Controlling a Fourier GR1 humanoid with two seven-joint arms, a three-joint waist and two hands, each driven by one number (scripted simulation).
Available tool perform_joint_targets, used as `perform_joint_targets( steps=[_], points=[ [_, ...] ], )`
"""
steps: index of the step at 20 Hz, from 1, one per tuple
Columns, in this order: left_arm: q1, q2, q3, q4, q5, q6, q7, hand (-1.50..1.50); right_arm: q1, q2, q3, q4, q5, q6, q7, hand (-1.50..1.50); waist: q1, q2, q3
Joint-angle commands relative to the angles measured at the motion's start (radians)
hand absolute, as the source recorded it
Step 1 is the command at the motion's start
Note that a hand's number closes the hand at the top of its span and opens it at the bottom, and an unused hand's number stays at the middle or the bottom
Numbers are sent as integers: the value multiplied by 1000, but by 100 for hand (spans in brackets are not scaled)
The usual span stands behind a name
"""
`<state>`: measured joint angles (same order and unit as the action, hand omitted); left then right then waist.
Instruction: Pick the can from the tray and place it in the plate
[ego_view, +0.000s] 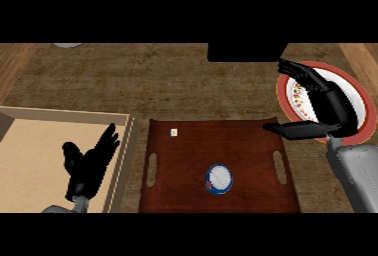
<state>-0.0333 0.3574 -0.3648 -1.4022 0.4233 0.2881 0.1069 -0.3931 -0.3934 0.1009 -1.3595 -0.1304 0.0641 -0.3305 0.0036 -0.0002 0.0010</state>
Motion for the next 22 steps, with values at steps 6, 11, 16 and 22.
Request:
perform_joint_targets(
  steps=[6,11,16,22],
  points=[
    [25,-7,11,6,-5,-8,7,0,29,-253,163,-132,181,229,141,-150,-12,-5,-3],
    [21,-31,11,26,-20,-32,-2,0,-18,-262,194,-266,208,291,334,-150,-7,-3,-2],
    [-5,-48,16,6,-39,-9,41,0,-32,-141,334,-393,337,259,566,-150,-3,-2,-2],
    [8,-33,51,-64,-70,-26,87,0,56,-44,391,-465,497,243,649,-150,-2,-1,-1]
  ],
)
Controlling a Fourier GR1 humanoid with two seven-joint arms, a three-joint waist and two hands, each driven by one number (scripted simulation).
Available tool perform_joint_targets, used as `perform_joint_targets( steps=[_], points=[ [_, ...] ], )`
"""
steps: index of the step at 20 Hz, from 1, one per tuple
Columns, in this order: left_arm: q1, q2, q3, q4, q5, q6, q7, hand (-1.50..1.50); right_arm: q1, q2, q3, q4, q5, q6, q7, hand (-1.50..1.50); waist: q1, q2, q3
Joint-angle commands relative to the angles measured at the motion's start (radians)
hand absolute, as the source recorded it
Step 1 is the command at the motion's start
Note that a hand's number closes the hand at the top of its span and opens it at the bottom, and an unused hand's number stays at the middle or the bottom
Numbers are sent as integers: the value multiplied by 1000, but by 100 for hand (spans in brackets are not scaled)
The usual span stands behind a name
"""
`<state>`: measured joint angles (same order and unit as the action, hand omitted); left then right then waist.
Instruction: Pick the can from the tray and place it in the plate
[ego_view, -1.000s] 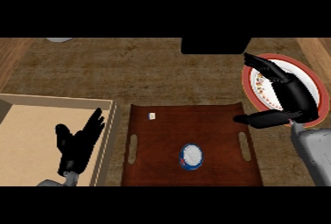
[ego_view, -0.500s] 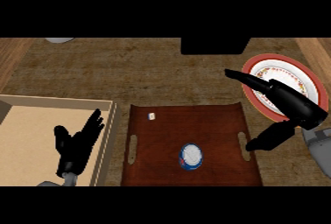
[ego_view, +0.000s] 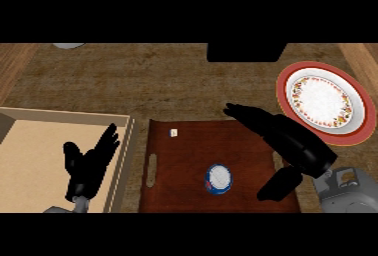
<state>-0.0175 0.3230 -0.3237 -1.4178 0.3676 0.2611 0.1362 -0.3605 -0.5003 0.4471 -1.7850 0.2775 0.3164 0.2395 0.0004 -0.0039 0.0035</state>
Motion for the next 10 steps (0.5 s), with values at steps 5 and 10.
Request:
perform_joint_targets(
  steps=[5,10],
  points=[
    [72,-17,26,-18,-34,-42,-26,0,77,117,96,-43,153,41,130,-150,2,3,-4],
    [26,-50,28,-39,-69,-30,52,0,119,193,126,-12,210,62,130,-150,1,3,-3]
  ],
)
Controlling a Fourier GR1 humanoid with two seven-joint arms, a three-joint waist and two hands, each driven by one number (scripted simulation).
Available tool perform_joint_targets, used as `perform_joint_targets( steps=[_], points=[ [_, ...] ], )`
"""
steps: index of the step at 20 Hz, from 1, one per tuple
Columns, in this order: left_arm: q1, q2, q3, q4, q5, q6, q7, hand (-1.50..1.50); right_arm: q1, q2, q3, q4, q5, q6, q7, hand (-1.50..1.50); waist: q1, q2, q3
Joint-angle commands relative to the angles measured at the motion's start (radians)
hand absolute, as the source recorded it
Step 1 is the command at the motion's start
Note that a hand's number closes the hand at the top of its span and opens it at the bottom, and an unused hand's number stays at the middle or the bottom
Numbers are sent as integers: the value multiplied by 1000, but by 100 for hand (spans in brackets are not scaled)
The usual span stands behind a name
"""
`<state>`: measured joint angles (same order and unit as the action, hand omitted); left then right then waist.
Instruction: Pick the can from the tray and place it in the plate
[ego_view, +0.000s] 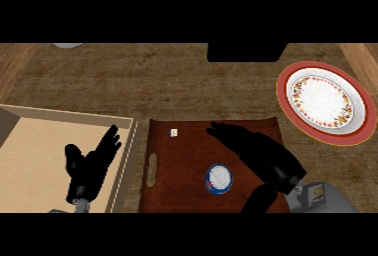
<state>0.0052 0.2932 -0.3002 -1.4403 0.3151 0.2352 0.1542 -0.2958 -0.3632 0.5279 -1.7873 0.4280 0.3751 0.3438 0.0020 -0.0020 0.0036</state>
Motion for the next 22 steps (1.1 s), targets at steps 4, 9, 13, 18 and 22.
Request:
perform_joint_targets(
  steps=[4,9,13,18,22],
  points=[
    [35,-33,52,-42,-44,-28,37,0,97,81,2,-47,98,57,-2,-150,0,1,-4],
    [-2,-36,97,87,-19,-112,-41,0,74,89,22,-38,199,51,36,-150,-3,2,-4],
    [-28,-52,122,99,-31,-108,-15,0,115,124,60,19,305,-16,16,-150,-3,2,-4],
    [45,-116,62,29,-113,-39,-17,0,55,180,32,122,330,29,-18,-150,1,2,-4],
    [8,-102,118,76,-77,-104,-9,0,71,160,1,186,362,10,-106,-150,-1,2,-4]
  ],
)
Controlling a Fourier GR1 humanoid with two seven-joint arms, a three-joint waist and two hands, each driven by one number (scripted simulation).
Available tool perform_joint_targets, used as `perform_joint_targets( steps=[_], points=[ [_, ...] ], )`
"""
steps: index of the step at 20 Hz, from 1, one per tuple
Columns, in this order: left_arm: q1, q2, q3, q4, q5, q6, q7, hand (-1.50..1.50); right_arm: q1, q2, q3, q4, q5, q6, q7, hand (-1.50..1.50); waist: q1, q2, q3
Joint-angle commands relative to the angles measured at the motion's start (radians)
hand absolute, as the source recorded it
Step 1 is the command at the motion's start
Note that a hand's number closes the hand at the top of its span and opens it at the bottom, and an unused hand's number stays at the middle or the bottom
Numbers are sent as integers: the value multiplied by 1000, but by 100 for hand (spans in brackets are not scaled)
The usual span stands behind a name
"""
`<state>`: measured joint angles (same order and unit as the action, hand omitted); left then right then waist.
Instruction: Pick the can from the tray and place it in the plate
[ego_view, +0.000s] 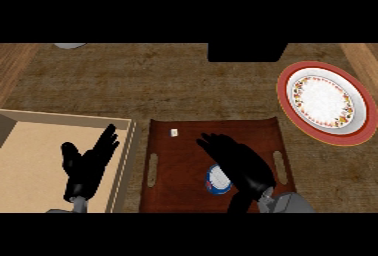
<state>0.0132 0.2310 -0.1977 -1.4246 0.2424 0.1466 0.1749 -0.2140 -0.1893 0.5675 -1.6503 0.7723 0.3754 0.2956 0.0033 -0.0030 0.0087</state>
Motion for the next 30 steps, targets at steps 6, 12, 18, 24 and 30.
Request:
perform_joint_targets(
  steps=[6,12,18,24,30],
  points=[
    [0,-27,9,-40,-30,18,72,0,-44,18,42,180,101,0,-135,150,2,3,-8],
    [70,-49,-4,-39,-66,-22,6,0,-20,57,47,214,214,-92,-180,150,0,3,-9],
    [-8,-68,28,-5,-58,-8,30,0,-90,58,-51,177,209,-128,-246,150,-1,3,-9],
    [32,-27,31,-40,-43,-18,23,0,-169,175,-401,287,301,-399,237,150,-12,19,-10],
    [26,-31,8,-61,-43,-21,41,0,-336,174,-553,328,515,-622,557,150,27,30,-15]
  ],
)
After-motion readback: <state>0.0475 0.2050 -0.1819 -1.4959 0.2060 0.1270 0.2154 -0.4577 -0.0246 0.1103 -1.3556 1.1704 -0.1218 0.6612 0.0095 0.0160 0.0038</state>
